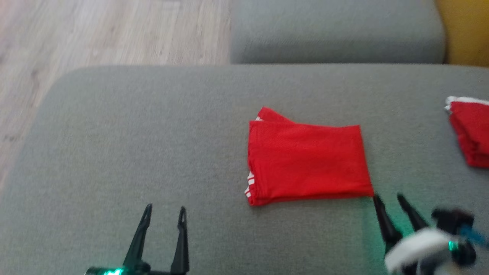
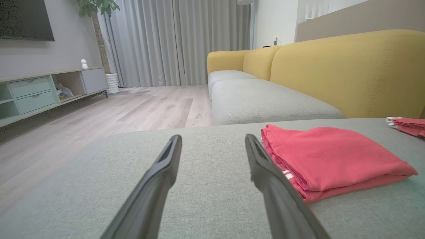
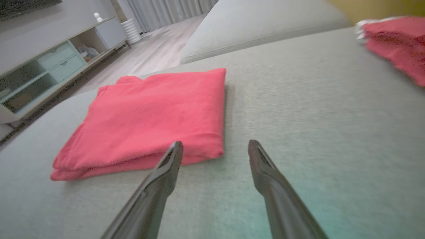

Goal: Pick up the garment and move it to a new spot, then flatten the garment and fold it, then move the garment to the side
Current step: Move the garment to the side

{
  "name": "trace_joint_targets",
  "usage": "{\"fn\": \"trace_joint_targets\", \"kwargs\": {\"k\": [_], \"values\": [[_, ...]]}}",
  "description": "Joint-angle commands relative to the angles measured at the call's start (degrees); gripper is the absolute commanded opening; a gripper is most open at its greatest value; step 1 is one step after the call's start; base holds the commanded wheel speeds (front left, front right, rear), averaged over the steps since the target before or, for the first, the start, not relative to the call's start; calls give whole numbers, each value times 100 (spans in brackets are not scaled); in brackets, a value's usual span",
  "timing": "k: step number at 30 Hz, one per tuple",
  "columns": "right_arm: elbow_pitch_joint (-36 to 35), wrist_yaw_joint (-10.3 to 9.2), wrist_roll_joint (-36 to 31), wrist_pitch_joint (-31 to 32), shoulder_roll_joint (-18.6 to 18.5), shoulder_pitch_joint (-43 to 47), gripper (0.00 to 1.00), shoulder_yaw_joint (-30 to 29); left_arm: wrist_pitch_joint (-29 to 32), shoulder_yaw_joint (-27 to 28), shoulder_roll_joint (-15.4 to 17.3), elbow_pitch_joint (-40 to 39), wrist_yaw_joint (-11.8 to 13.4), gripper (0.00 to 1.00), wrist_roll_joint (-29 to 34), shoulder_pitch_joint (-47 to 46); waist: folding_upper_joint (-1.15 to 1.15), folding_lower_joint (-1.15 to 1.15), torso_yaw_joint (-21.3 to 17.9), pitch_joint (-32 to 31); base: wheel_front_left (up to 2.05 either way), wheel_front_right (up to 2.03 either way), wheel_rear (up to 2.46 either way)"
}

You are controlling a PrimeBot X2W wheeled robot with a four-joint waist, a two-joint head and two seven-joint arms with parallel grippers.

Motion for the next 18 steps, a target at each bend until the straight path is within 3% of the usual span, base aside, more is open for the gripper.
{"fn": "trace_joint_targets", "kwargs": {"k": [1,5,11,13,14,16,18], "values": [[-94,37,272,180,-219,-473,100,114,-29,108,-80,-226,-31,100,70,-369,0,0,104,187,0,0,0],[221,37,1037,998,-465,-1144,100,235,-29,26,-120,-284,-133,100,126,-538,0,0,229,400,0,0,0],[946,37,1659,1849,-681,-1957,99,361,-29,-119,-174,-291,-309,100,101,-699,0,0,349,615,0,0,0],[1176,37,1844,2096,-653,-2149,70,492,-29,-145,-188,-294,-356,100,86,-744,0,0,366,669,0,0,0],[1253,37,1993,2211,-611,-2229,40,542,-29,-150,-195,-303,-374,100,78,-766,0,0,369,697,0,0,0],[1315,37,2235,2418,-573,-2367,0,708,-29,-146,-209,-335,-398,100,43,-800,0,0,359,761,0,0,0],[1346,37,2302,2404,-657,-2505,0,863,-29,-142,-220,-364,-407,100,32,-831,0,0,331,834,0,0,0]]}}
